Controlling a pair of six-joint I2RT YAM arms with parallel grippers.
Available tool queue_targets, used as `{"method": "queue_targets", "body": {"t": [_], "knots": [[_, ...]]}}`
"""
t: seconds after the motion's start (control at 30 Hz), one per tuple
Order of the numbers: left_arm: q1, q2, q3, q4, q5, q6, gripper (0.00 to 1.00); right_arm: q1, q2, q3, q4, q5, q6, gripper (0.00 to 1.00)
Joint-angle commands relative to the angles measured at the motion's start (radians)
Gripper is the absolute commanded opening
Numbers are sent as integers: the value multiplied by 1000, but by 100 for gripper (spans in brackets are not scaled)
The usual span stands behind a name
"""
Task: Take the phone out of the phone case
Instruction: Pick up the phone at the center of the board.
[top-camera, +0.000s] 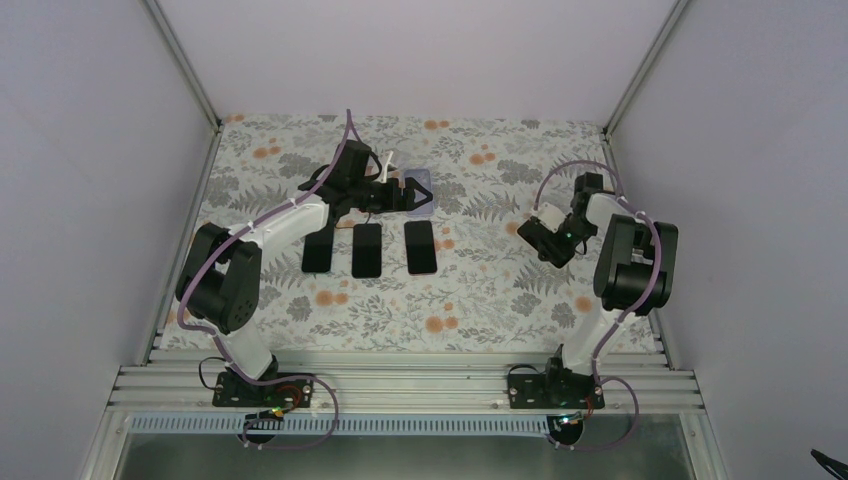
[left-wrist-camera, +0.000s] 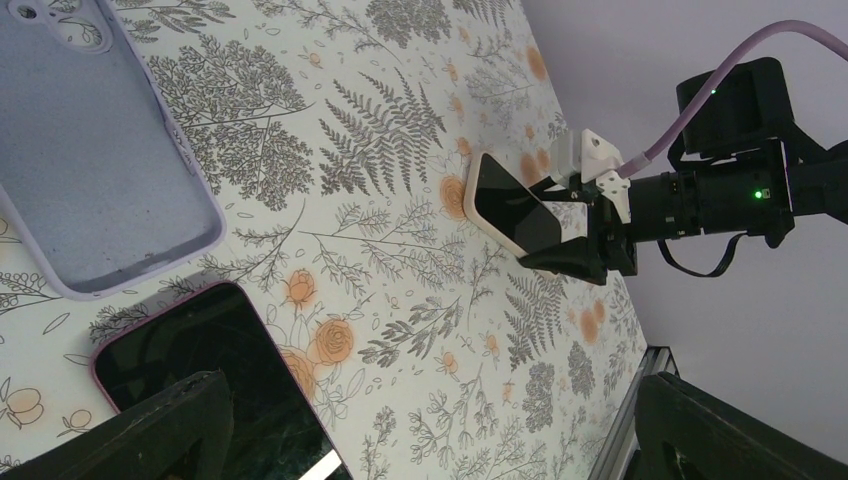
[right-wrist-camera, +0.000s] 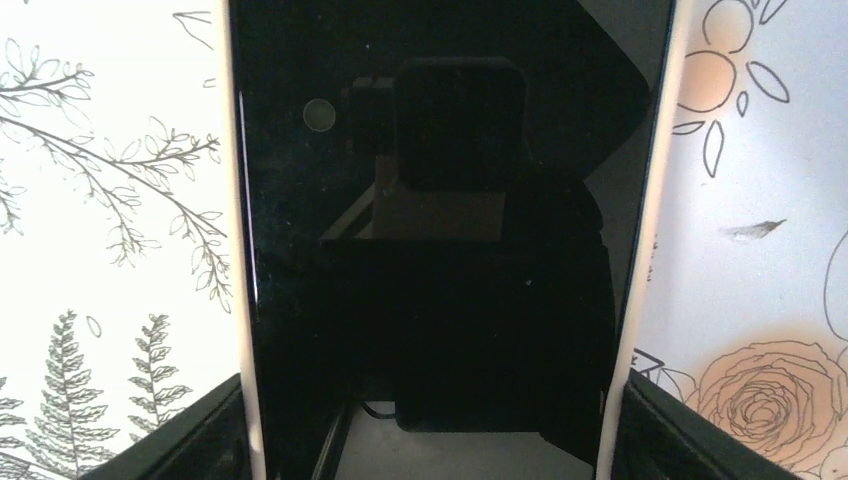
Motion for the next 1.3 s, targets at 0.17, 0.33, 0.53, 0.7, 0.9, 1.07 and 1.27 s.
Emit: {"method": "queue_targets", "body": {"t": [0.17, 0.33, 0.53, 0.7, 0.9, 1.07, 1.27], "knots": [[3, -19, 1, 15, -8, -3, 100, 55, -109, 43, 33, -83, 117, 57], [3, -27, 6, 15, -12, -2, 100, 82, -169, 54, 53, -151, 188, 54], [3, -18, 2, 22, -4, -9, 100, 136, -250, 57, 70, -196, 271, 52], [-1, 1, -4, 68, 32, -43, 99, 191, -306, 56, 79, -221, 345, 52], [-26, 14, -60, 329, 57, -186, 94, 253, -377, 48, 90, -243, 431, 51], [-58, 86, 22, 392, 71, -235, 90, 285, -436, 37, 85, -254, 475, 51], [-102, 139, 107, 403, 64, -262, 88, 340, -489, 31, 76, -251, 516, 51]]}}
